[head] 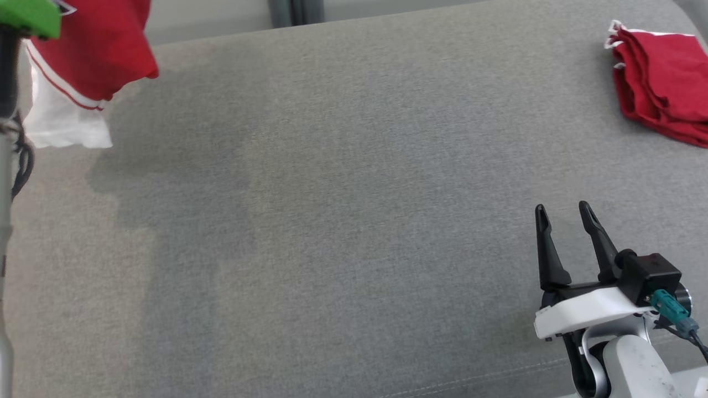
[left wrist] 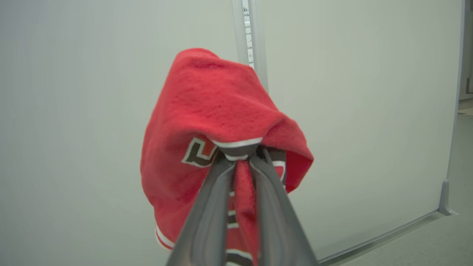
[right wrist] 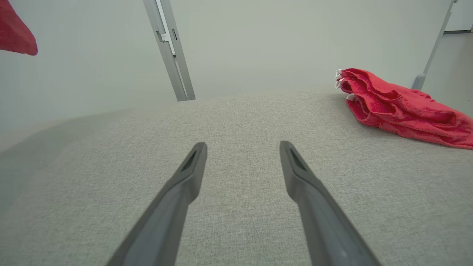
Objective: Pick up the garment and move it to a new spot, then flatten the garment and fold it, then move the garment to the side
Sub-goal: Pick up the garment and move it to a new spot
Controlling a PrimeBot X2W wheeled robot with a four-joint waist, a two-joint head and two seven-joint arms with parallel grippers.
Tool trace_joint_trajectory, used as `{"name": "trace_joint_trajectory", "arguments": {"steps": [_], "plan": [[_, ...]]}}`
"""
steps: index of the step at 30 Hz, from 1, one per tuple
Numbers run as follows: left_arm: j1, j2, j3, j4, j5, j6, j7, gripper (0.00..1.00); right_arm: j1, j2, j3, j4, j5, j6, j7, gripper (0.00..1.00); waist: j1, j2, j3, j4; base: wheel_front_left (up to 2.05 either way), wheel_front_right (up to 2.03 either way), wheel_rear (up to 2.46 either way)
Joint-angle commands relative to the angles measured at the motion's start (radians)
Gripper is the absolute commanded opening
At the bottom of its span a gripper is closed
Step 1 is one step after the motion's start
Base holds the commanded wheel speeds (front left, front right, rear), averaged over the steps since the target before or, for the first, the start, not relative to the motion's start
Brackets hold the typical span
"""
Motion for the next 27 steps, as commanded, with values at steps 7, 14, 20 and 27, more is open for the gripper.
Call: {"name": "trace_joint_trajectory", "arguments": {"steps": [7,14,20,27], "plan": [[-0.037,-0.087,-0.082,-0.200,0.001,0.014,0.105,0.00,-0.015,0.015,0.013,0.036,0.027,-0.001,-0.010,1.00,0.0000,-0.0001,-0.038,-0.167,0.00,0.00,0.00],[0.049,-0.182,-0.168,-0.245,-0.010,0.029,0.136,0.00,-0.018,0.021,0.022,0.023,0.040,-0.001,-0.011,1.00,0.0000,-0.0001,-0.015,-0.220,0.00,0.00,0.00],[0.196,-0.221,-0.227,-0.193,-0.011,0.041,0.104,0.00,-0.023,0.022,0.032,0.019,0.063,-0.001,-0.011,1.00,0.0000,-0.0001,0.004,-0.222,0.00,0.00,0.00],[0.375,-0.258,-0.269,-0.073,-0.033,0.051,0.036,0.00,-0.030,0.022,0.051,0.026,0.083,-0.001,-0.011,1.00,0.0000,-0.0001,0.024,-0.206,0.00,0.00,0.00]]}}
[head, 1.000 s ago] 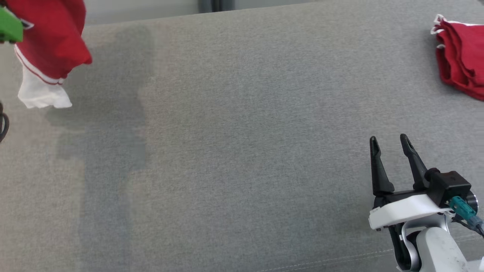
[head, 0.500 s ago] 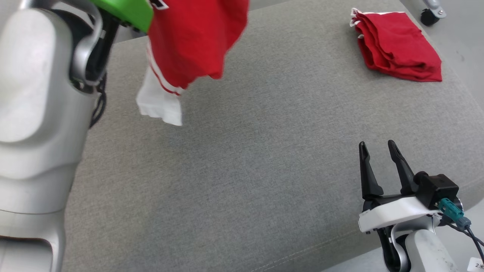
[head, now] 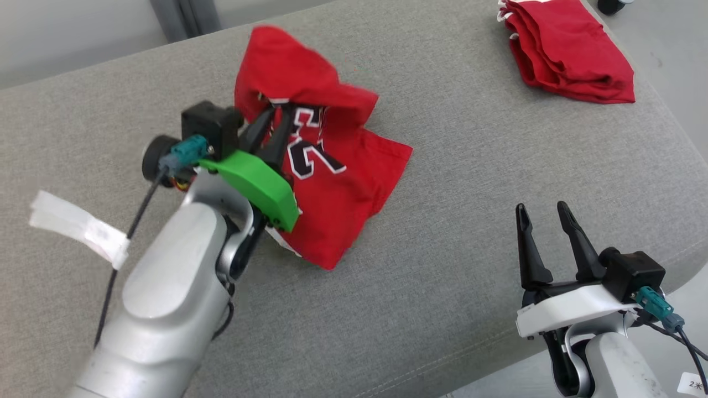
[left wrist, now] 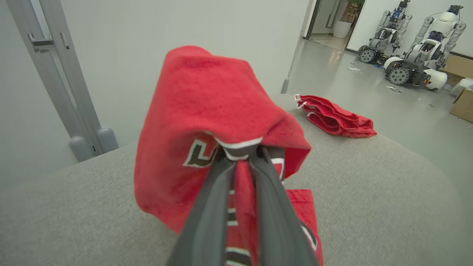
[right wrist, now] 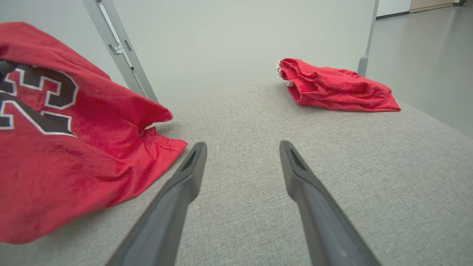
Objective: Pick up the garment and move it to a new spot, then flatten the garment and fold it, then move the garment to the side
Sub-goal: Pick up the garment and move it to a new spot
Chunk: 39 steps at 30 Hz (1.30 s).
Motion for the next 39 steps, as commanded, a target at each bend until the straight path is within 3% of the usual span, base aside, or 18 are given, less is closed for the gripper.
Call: {"name": "trace_joint_trajectory", "arguments": {"steps": [1,3,4,5,6,14,21,32,39], "plan": [[0.034,-0.008,-0.007,0.022,-0.005,0.002,-0.016,0.00,-0.011,0.000,0.007,0.005,0.008,-0.001,-0.004,1.00,0.0000,-0.0001,0.006,0.008,0.00,0.00,0.00],[0.066,-0.023,-0.008,0.056,-0.015,0.004,-0.041,0.00,-0.014,0.000,0.013,0.009,0.010,-0.001,-0.004,1.00,0.0000,-0.0001,0.007,0.014,0.00,0.00,0.00],[0.078,-0.028,-0.011,0.073,-0.020,0.003,-0.048,0.28,-0.014,0.000,0.016,0.012,0.011,-0.001,-0.004,1.00,0.0000,-0.0001,0.006,0.016,0.00,0.00,0.00],[0.087,-0.032,-0.015,0.089,-0.019,0.002,-0.060,0.94,-0.014,0.000,0.018,0.013,0.012,-0.001,-0.004,1.00,0.0000,-0.0001,0.005,0.020,0.00,0.00,0.00],[0.090,-0.036,-0.016,0.100,-0.016,0.005,-0.074,1.00,-0.014,0.000,0.020,0.014,0.011,-0.001,-0.004,1.00,0.0000,-0.0001,0.003,0.023,0.00,0.00,0.00],[0.072,-0.042,0.004,0.115,-0.001,0.013,-0.168,1.00,0.005,0.000,0.007,0.019,-0.010,-0.001,-0.004,1.00,0.0000,-0.0001,-0.048,0.072,0.00,0.00,0.00],[0.134,0.011,0.062,0.054,0.010,0.038,-0.194,1.00,0.022,0.000,-0.004,0.012,-0.039,-0.001,-0.004,1.00,0.0000,-0.0001,-0.105,0.148,0.00,0.00,0.00],[0.333,0.103,0.192,-0.114,0.032,0.089,-0.198,1.00,0.038,-0.003,-0.022,0.006,-0.071,-0.001,-0.004,1.00,0.0000,-0.0001,-0.169,0.283,0.00,0.00,0.00],[0.501,0.115,0.303,-0.219,0.071,0.124,-0.199,1.00,0.043,-0.009,-0.019,0.008,-0.074,-0.001,-0.004,1.00,0.0000,-0.0001,-0.196,0.317,0.00,0.00,0.00]]}}
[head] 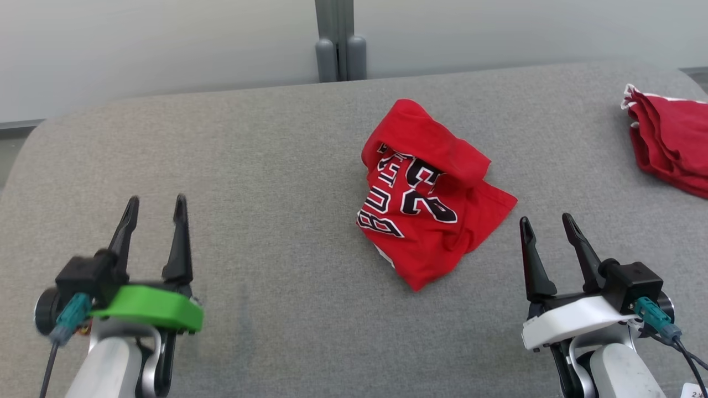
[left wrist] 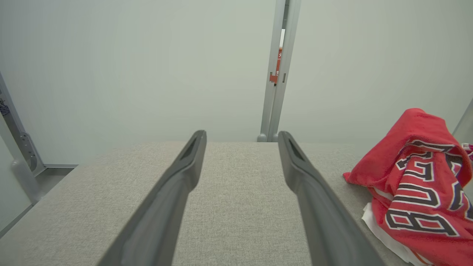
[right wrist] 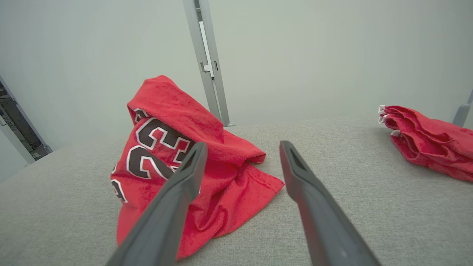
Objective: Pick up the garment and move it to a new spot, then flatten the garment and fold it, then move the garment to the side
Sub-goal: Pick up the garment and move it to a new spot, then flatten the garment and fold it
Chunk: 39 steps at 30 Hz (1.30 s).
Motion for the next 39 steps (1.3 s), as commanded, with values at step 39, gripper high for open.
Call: {"name": "trace_joint_trajectory", "arguments": {"steps": [39], "plan": [[0.240,-0.127,0.228,-0.047,0.161,-0.107,-0.003,1.00,0.080,-0.017,-0.015,-0.007,-0.005,-0.001,-0.003,1.00,0.0000,-0.0001,-0.052,0.000,0.00,0.00,0.00]]}}
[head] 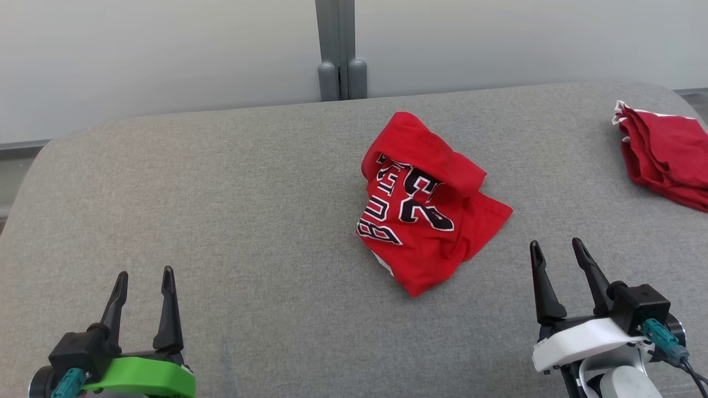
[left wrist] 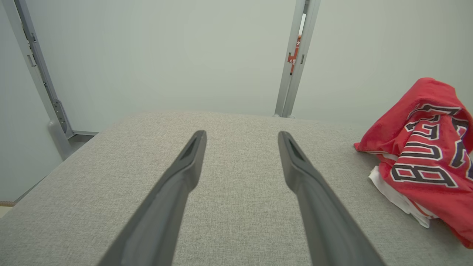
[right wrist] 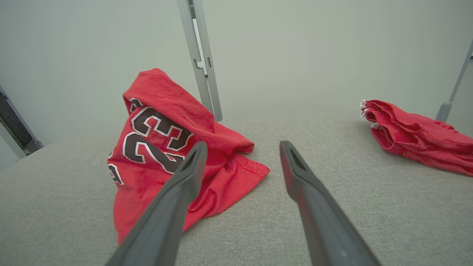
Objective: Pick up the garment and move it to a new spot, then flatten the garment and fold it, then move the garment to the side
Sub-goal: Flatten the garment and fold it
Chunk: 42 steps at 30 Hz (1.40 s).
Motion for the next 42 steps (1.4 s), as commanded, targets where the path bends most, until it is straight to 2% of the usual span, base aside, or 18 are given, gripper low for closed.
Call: {"name": "trace_joint_trajectory", "arguments": {"steps": [1,35,42], "plan": [[-0.011,-0.003,0.005,0.004,0.013,-0.007,-0.003,1.00,0.008,0.000,-0.003,0.001,-0.004,-0.001,-0.003,1.00,0.0001,0.0000,0.000,0.001,0.00,0.00,0.00],[-0.021,-0.034,0.051,0.023,0.057,-0.044,-0.003,1.00,0.009,0.005,-0.010,0.008,-0.005,-0.001,-0.003,1.00,0.0001,0.0000,0.005,-0.002,0.00,0.00,0.00],[-0.031,-0.042,0.047,0.030,0.067,-0.047,-0.003,1.00,-0.041,-0.016,0.003,0.033,-0.009,-0.001,-0.003,1.00,0.0001,0.0000,0.017,0.009,0.00,0.00,0.00]]}}
